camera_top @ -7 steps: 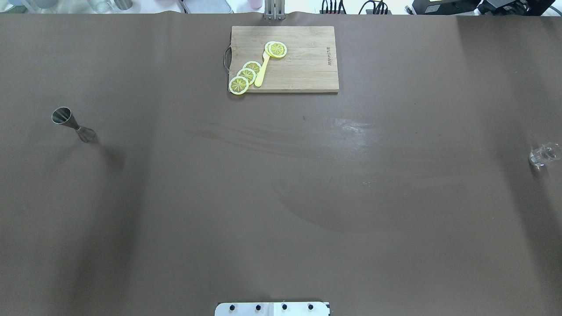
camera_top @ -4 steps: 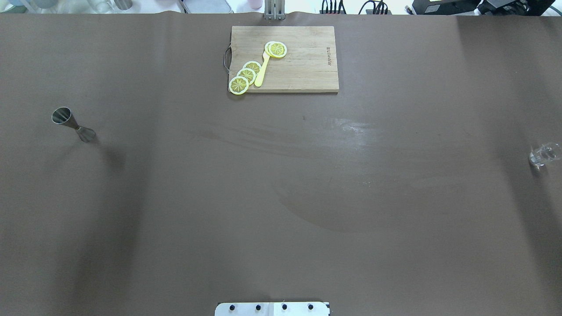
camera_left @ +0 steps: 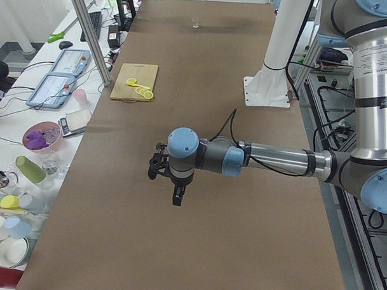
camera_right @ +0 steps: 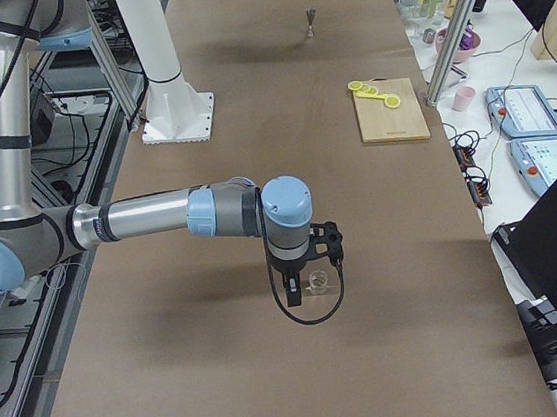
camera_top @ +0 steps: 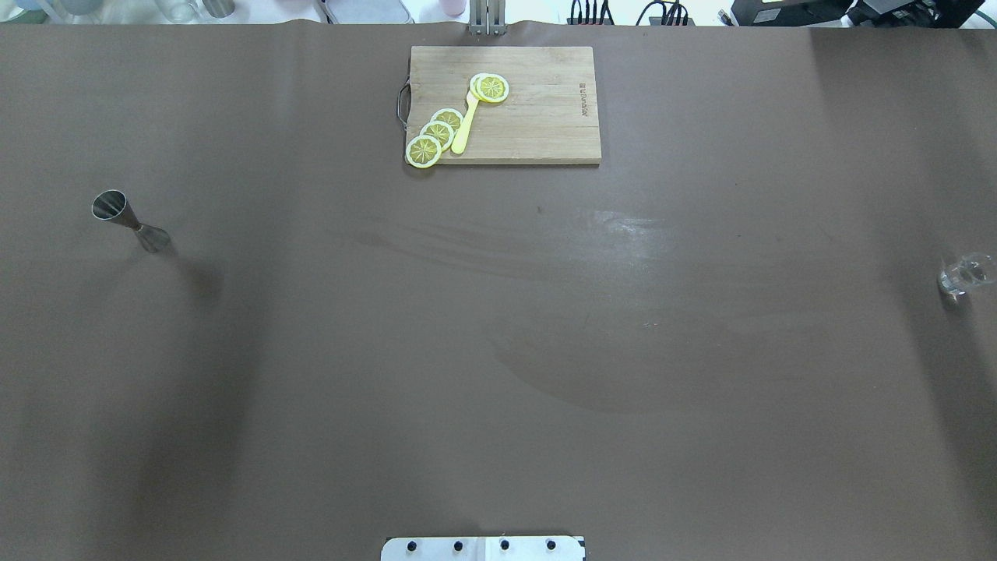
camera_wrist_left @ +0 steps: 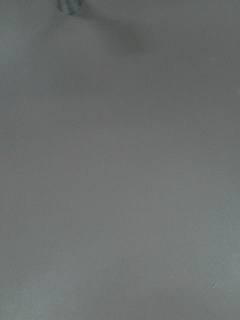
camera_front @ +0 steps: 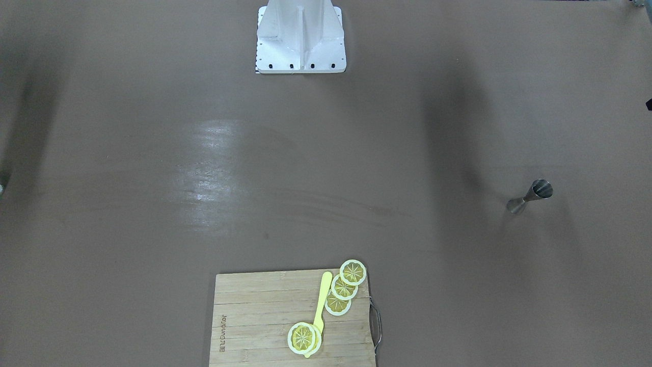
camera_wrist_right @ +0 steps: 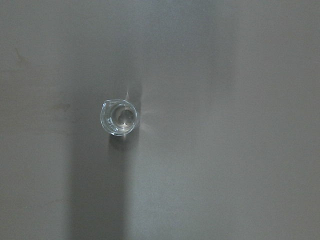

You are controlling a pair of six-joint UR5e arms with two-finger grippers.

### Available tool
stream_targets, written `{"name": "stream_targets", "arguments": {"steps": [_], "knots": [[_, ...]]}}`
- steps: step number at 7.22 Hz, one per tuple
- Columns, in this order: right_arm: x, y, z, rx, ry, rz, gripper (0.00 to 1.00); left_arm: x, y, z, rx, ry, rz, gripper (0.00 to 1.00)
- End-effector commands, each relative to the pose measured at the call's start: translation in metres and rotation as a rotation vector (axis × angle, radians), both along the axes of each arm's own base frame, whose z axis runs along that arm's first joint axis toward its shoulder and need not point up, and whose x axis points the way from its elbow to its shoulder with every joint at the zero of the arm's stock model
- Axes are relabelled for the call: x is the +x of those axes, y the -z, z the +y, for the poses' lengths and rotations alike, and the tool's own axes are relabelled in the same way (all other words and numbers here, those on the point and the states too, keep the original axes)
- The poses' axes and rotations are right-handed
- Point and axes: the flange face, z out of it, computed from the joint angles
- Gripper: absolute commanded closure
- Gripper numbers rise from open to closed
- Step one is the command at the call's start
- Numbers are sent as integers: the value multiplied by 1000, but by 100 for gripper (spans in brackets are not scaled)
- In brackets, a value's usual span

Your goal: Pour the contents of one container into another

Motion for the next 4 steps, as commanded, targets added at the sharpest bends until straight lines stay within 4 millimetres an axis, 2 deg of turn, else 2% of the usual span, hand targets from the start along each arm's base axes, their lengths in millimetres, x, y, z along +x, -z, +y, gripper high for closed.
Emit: {"name": "stream_targets", "arguments": {"steps": [1,2,3,4], "knots": [[0,-22,0,-22,5,6,0,1,20,-14,6,44,9,3],[-4,-53,-1,3,32,-9,0,1,28,-21,15,55,13,3],[-4,-72,1,109,102,-11,0,1,36,-32,36,56,13,5],[-5,-80,1,127,113,-14,0,2,56,-46,46,85,20,5]]}}
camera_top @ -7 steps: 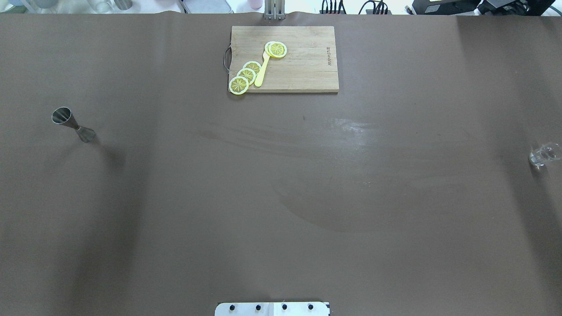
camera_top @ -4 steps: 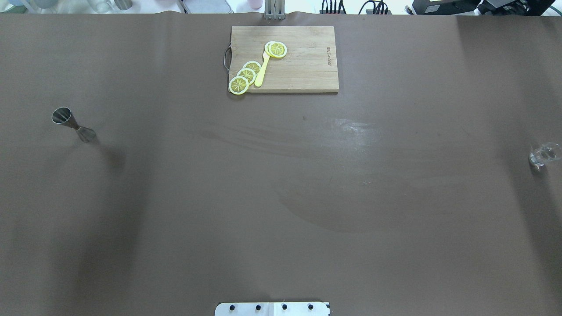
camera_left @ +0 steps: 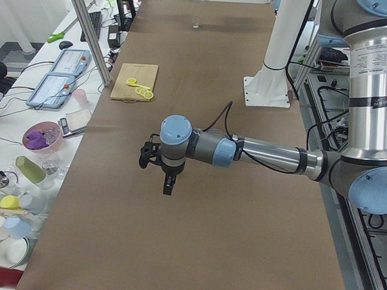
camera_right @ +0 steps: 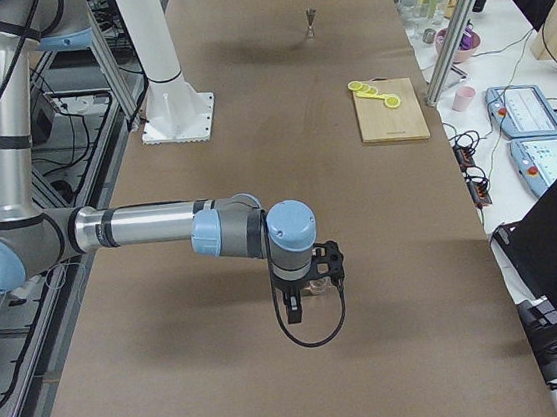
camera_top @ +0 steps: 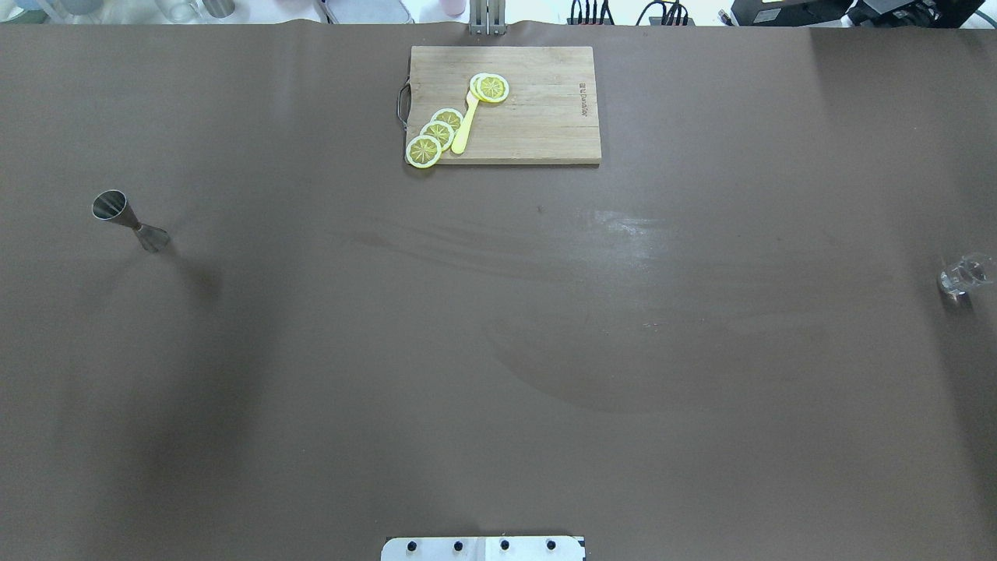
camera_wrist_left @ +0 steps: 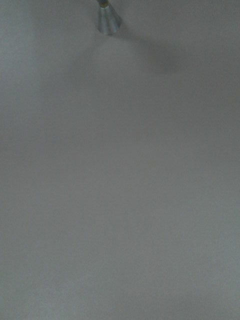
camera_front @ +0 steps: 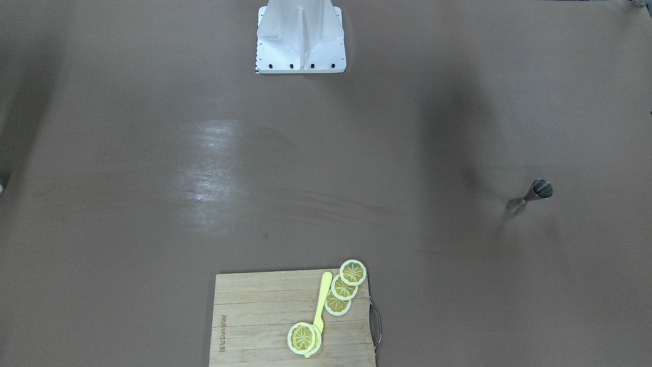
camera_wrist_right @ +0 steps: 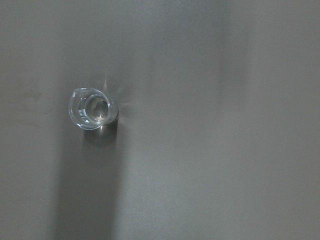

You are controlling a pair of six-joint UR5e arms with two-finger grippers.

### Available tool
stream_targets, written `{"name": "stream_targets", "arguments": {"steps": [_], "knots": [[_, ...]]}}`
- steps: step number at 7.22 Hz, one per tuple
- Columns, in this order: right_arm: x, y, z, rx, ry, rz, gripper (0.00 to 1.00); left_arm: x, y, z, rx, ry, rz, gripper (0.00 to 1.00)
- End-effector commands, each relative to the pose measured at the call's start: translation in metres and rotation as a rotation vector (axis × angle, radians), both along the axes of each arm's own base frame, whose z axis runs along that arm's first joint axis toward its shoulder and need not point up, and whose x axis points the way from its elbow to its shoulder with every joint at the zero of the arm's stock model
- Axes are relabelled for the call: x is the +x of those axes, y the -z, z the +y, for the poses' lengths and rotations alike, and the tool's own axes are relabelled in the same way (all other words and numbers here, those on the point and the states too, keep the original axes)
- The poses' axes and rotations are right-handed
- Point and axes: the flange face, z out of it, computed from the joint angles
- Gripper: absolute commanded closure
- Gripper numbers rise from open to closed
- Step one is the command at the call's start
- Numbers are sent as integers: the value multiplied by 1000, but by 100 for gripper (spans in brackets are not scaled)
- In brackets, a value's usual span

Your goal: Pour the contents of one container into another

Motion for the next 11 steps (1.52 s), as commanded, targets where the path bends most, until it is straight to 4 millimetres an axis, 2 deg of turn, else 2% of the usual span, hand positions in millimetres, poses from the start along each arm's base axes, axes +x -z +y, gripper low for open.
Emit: {"name": "stream_targets", "arguments": {"steps": [1,2,3,4,5,6,7,8,9,11], "knots": [[-3,-18,2,64,46,-7,0,2,31,-21,27,51,16,5],[-4,-17,3,113,92,-29,0,2,39,-26,65,82,23,5],[-9,-20,12,179,119,-103,0,2,43,-28,96,114,30,6],[-13,-29,29,285,130,-107,0,2,53,-29,122,138,42,6],[-25,-40,42,376,162,-105,0,4,58,-30,140,148,46,6],[-40,-36,43,463,203,-119,3,11,69,-33,184,173,40,6],[-49,-29,40,528,229,-115,3,26,87,-37,231,217,42,6],[-52,-30,40,588,239,-109,3,47,104,-35,258,263,53,6],[-62,-36,44,653,257,-116,3,68,115,-33,288,299,64,6],[-65,-67,57,691,200,-139,1,107,137,-30,341,389,103,6]]}}
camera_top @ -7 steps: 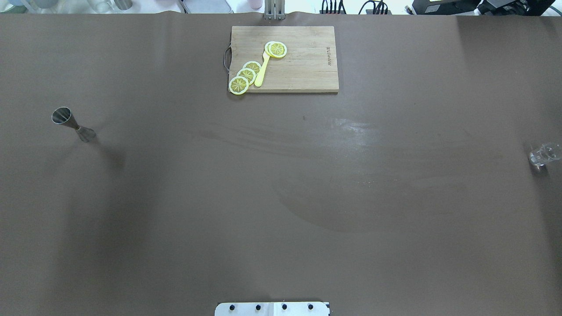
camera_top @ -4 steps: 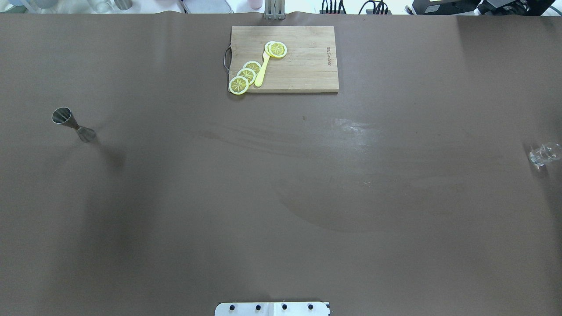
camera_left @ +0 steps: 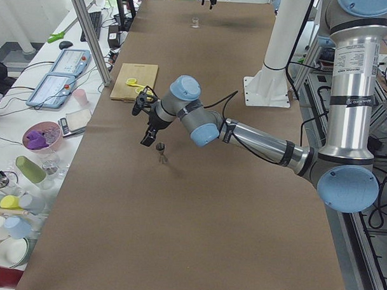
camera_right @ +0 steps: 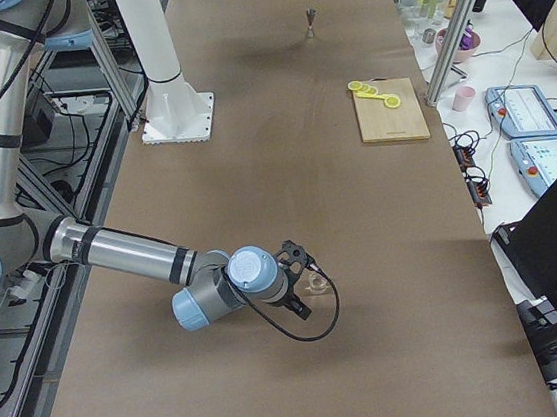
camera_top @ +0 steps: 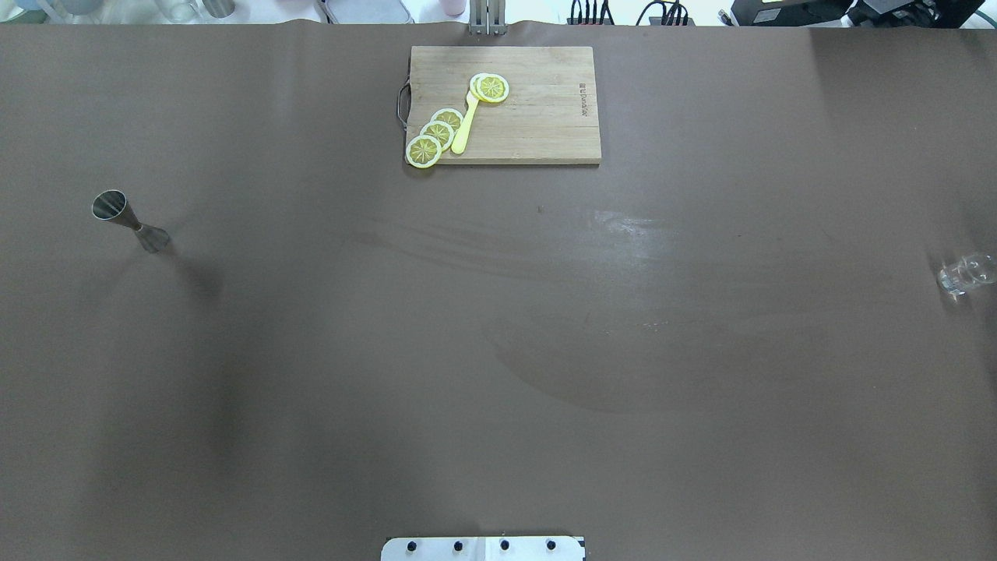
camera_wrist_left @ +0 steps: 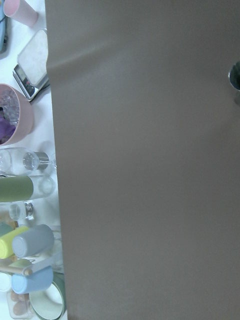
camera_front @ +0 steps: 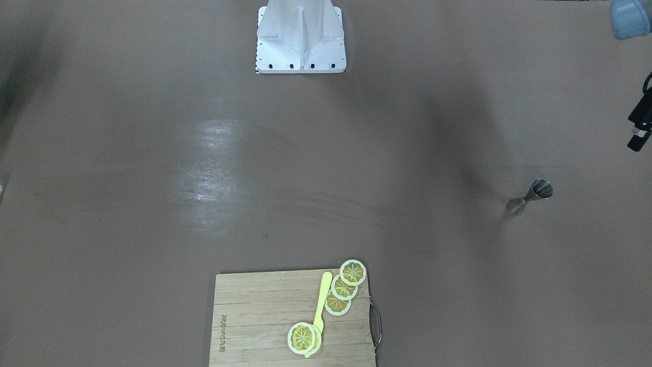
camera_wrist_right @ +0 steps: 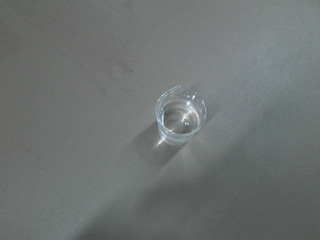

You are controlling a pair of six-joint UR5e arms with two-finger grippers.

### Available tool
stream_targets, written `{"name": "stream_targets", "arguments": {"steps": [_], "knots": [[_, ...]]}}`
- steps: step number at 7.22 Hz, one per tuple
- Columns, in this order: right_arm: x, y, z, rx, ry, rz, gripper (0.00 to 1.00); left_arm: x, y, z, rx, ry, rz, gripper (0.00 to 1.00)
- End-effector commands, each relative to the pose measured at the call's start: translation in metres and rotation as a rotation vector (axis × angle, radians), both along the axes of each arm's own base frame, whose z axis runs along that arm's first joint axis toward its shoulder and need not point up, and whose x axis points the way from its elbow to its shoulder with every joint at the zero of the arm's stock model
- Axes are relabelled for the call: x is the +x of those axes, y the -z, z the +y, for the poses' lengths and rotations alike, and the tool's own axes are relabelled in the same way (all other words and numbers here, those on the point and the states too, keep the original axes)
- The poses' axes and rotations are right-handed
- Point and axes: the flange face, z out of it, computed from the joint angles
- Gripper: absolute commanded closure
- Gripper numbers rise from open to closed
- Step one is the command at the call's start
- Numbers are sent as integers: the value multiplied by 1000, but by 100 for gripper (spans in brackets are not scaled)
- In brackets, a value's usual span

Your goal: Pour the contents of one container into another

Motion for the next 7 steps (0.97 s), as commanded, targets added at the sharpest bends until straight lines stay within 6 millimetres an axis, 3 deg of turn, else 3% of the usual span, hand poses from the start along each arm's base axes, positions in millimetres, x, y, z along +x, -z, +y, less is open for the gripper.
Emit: {"name": "stream_targets", "arguments": {"steps": [1,2,4,6,7], "knots": [[-6,-12,8,-15,-66,-60,1,51,18,3,49,105,1,5],[-7,-14,8,-47,-97,-78,1,71,20,6,76,159,-1,5],[-18,-8,-11,-58,-100,-91,1,99,14,14,120,249,-41,4],[-42,-5,-45,-73,-78,-101,1,132,5,30,109,342,-23,4],[-55,-2,-51,-48,-64,-91,1,152,-4,47,132,400,-11,4]]}}
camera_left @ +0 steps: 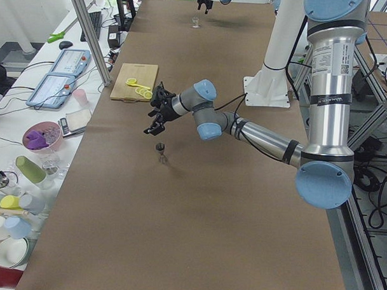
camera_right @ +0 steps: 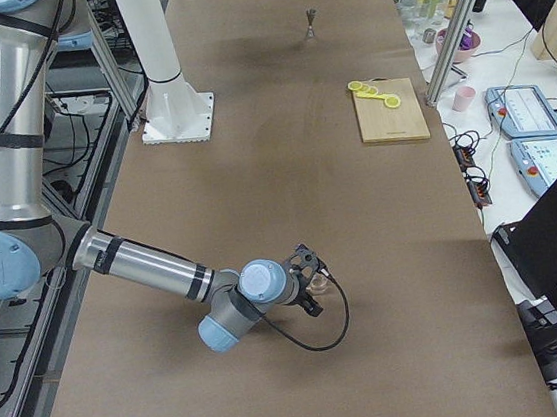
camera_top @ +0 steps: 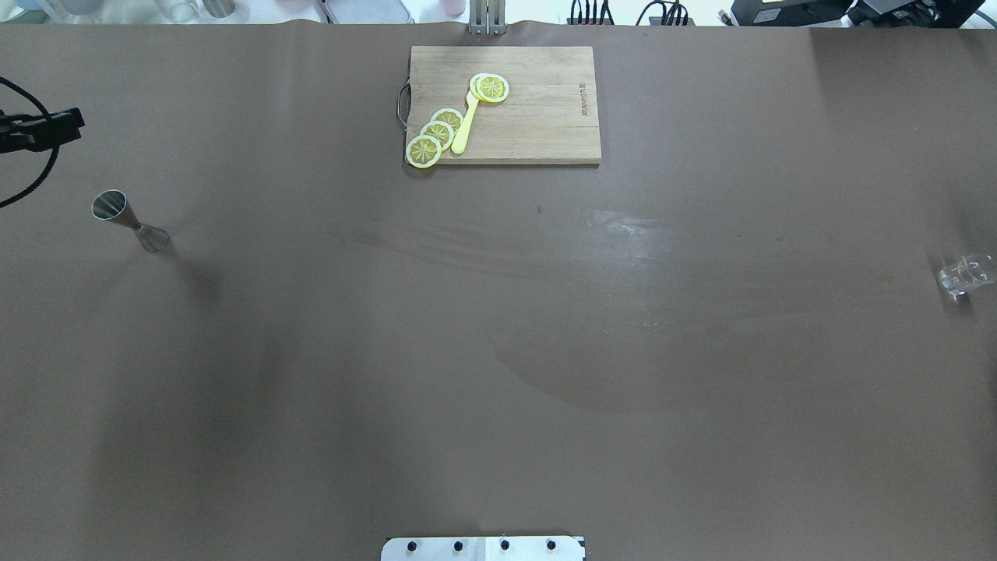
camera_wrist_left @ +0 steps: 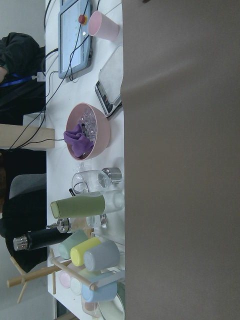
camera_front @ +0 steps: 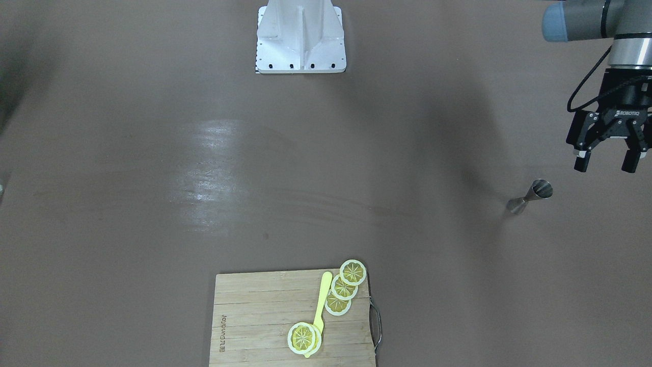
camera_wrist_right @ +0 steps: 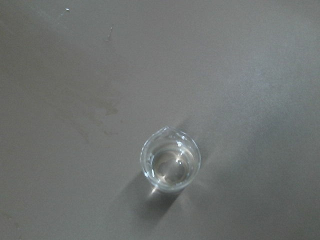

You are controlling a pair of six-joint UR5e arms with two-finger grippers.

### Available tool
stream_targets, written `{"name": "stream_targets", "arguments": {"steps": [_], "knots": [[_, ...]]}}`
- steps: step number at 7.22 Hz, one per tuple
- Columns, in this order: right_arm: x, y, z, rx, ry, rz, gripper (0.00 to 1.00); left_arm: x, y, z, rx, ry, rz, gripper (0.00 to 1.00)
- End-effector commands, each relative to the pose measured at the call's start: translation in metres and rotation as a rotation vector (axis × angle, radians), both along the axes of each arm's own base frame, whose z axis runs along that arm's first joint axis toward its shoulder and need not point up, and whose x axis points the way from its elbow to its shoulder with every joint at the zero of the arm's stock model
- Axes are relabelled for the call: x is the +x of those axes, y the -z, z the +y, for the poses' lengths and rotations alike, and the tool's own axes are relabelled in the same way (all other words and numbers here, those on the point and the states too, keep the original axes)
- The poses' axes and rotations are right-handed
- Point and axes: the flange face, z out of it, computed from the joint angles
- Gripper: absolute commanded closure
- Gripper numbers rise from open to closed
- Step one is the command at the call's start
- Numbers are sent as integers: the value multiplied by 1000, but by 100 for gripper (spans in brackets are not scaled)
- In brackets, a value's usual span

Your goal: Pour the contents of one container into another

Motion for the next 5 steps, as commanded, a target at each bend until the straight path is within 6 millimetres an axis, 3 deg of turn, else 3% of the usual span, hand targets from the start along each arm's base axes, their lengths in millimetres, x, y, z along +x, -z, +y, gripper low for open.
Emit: {"name": "stream_targets", "arguments": {"steps": [1,3,5], "knots": [[-23,5,-16,30,25,6,1,37,-18,33,51,109,-13,3],[-39,-5,-17,91,38,21,1,65,-39,47,88,203,-8,3],[-41,-18,-16,132,33,19,1,95,-61,69,165,282,-25,3]]}}
